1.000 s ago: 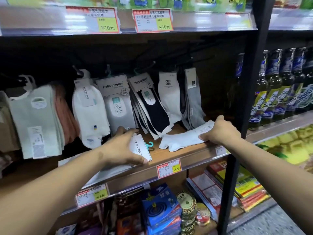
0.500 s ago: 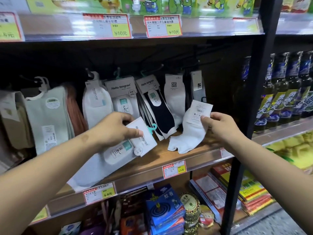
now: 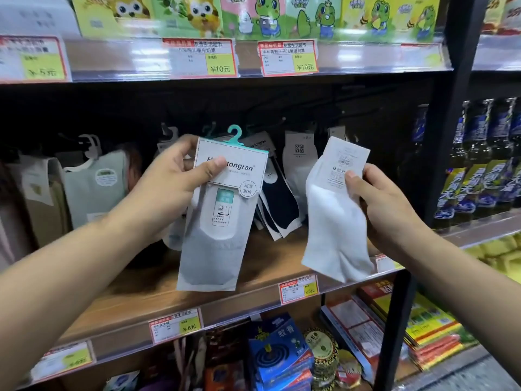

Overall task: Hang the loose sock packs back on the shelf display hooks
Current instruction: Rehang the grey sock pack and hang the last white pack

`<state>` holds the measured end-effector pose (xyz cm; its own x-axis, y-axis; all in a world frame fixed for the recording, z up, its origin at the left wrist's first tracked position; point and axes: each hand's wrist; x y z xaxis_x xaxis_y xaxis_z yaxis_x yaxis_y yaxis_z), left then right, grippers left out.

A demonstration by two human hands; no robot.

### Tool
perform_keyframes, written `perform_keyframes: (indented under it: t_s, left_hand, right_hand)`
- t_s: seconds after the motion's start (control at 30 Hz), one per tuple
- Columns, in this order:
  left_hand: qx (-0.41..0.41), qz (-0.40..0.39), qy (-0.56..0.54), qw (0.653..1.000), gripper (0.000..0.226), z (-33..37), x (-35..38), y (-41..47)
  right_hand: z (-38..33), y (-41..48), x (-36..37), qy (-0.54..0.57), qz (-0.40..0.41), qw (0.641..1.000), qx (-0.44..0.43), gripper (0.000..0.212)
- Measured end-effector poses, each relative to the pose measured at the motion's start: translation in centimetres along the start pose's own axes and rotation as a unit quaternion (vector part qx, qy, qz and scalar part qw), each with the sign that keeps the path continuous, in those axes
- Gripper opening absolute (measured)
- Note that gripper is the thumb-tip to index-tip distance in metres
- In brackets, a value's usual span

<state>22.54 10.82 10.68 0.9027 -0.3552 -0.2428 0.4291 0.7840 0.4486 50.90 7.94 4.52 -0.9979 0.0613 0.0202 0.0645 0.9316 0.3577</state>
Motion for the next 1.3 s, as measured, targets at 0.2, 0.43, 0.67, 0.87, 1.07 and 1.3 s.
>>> perform_keyframes:
  t_s: [0.2, 0.43, 0.67, 0.87, 1.07, 1.3]
  left_hand:
    - [-0.014, 0.065, -0.07, 0.995, 0.026, -0.9, -0.4, -0.3]
    - [-0.001, 0.133, -0.122, 0.983, 0.01, -1.2, -1.6, -0.1]
    - [-0.066, 0.115, -0.141, 0.981, 0.037, -3.9, -0.8, -1.4]
    - [-0.075, 0.105, -0.146, 0.981, 0.032, -4.9, -0.1, -2.2]
    - [-0.079, 0.114, -0.152, 0.979, 0.033, -5.2, 1.1, -2.4]
    - [-0.116, 0.106, -0.169, 0.973, 0.024, -5.1, 2.7, -2.6]
  right_hand:
    - [0.0, -0.2, 0.1, -0.009, -0.019, 0.999, 0.038, 0.023]
    - [1.0, -1.0, 0.6, -0.059, -0.04, 0.997, 0.028, 0.024]
    - [1.3, -1.8, -0.6, -0.086, 0.006, 0.996, 0.011, 0.025]
    - [1.3, -2.5, -3.1, -0.087, 0.059, 0.994, -0.003, 0.019]
    - [1.4, -2.9, -4.2, -0.088, 0.073, 0.993, 0.009, 0.021]
    - [2.0, -3.0, -3.9, -0.098, 0.037, 0.994, 0.005, 0.017]
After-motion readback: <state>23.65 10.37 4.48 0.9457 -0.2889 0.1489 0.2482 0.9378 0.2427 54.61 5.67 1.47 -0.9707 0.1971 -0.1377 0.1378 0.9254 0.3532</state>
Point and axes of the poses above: each hand's wrist, its own y-axis towards the middle knuckle, its own x-axis out of the palm, z = x × y, and after that the axes turned 13 degrees about -z, right-handed
